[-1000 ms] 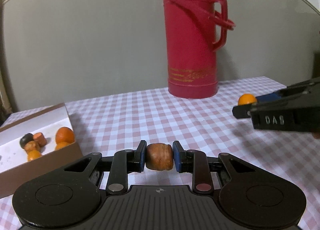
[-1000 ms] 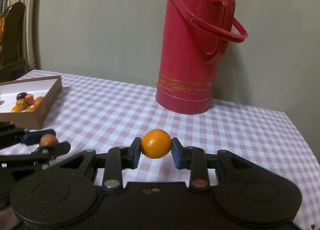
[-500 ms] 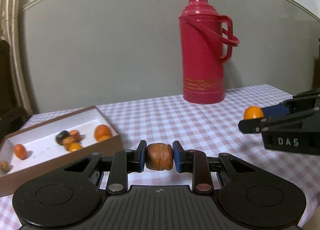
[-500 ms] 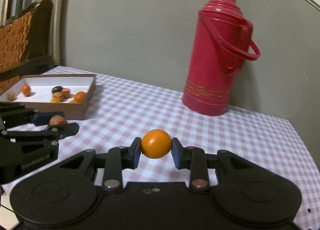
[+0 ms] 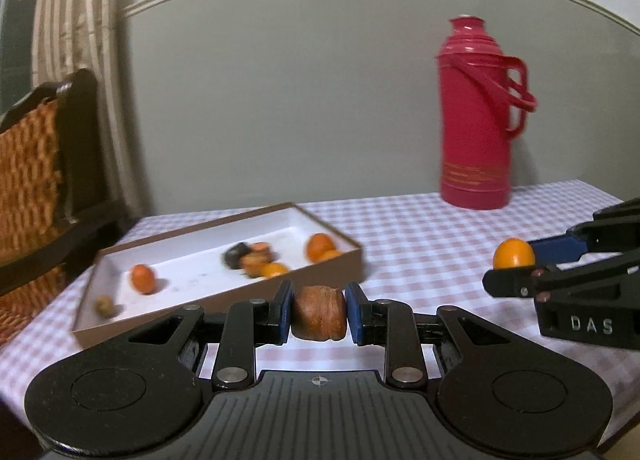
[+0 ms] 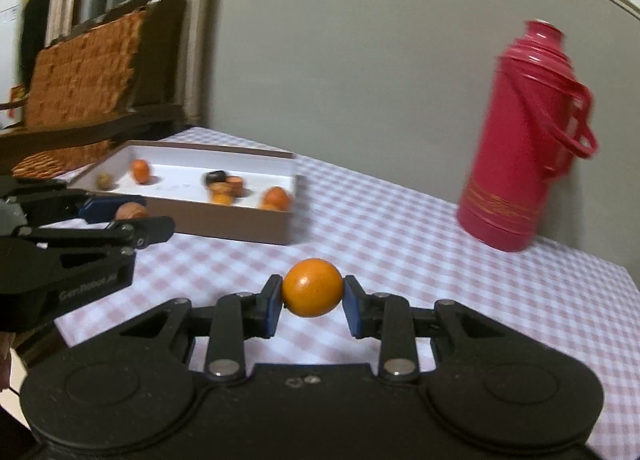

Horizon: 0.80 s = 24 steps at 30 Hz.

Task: Organize fruits
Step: 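Carry the held orange and kiwi over the tray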

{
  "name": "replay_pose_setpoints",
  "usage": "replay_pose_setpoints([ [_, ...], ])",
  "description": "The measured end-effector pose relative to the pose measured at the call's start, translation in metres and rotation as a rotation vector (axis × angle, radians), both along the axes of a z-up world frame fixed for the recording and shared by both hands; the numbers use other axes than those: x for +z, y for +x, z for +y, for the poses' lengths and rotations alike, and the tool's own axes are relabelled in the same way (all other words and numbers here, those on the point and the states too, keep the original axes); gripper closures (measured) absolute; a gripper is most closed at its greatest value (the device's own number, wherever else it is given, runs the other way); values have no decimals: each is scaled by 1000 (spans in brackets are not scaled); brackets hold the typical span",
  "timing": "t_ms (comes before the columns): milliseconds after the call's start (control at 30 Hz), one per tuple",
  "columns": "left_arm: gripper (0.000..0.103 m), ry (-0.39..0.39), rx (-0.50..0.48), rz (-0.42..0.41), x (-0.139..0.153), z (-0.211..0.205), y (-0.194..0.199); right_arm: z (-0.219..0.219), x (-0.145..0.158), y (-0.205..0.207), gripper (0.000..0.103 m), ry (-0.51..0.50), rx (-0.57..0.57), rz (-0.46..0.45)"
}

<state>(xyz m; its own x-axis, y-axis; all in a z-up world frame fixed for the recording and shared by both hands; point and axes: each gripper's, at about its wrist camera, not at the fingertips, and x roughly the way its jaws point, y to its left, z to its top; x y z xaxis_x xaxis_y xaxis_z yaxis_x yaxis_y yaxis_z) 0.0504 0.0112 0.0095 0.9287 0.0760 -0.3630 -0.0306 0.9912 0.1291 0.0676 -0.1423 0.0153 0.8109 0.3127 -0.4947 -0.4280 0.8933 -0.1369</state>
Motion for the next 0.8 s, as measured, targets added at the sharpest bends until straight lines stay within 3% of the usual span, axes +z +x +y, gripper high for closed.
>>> replay_pose_setpoints([
  [400, 75, -14, 144, -12, 2, 72, -11, 80, 6, -6, 80, 12, 167, -27],
  [800, 75, -40, 258, -54, 10, 134, 7, 134, 21, 23, 80, 25, 229, -90],
])
